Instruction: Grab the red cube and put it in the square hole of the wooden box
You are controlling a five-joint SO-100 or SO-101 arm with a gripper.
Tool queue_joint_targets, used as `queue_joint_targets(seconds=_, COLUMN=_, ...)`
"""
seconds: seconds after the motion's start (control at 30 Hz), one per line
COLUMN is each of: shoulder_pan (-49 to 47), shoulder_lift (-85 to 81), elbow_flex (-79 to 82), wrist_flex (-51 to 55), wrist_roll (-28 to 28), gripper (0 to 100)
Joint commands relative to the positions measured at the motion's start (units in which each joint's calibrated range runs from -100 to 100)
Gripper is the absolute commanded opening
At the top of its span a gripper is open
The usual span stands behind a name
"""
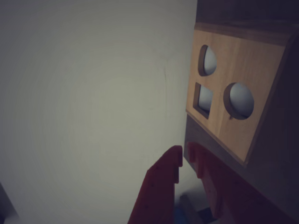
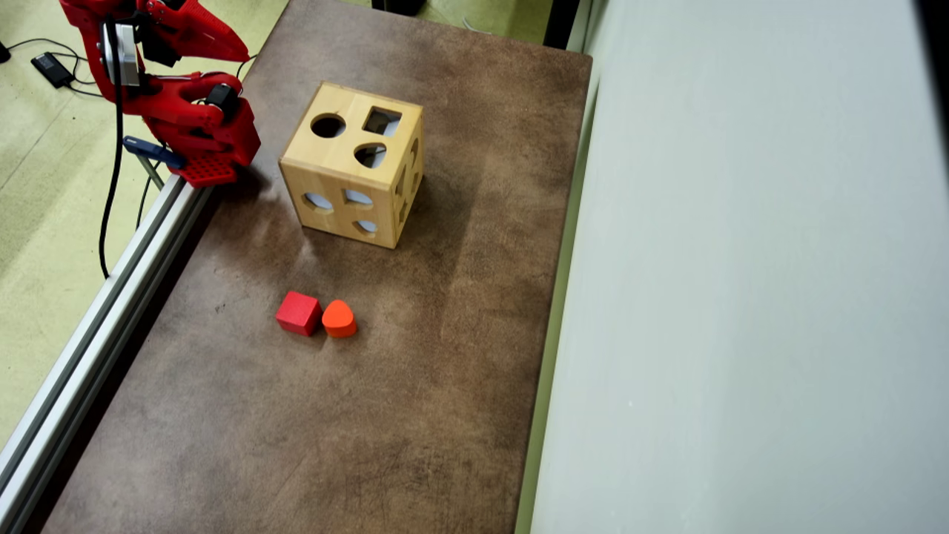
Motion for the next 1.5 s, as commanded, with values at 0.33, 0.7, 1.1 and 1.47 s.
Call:
queue_joint_targets(seconds=0.33, shoulder_pan=-0.3, shoulder_lift=0.0, elbow_flex=-0.8, wrist_flex=-0.4, wrist_roll=-3.0, gripper=3)
queue_joint_targets(seconds=0.7, shoulder_pan=-0.3, shoulder_lift=0.0, elbow_flex=-0.8, wrist_flex=-0.4, wrist_roll=-3.4, gripper=3)
queue_joint_targets(seconds=1.1, shoulder_pan=-0.2, shoulder_lift=0.0, elbow_flex=-0.8, wrist_flex=-0.4, wrist_roll=-3.4, gripper=3)
queue_joint_targets(seconds=1.47, shoulder_pan=0.2, shoulder_lift=3.1, elbow_flex=-1.8, wrist_flex=-1.3, wrist_roll=-3.4, gripper=3)
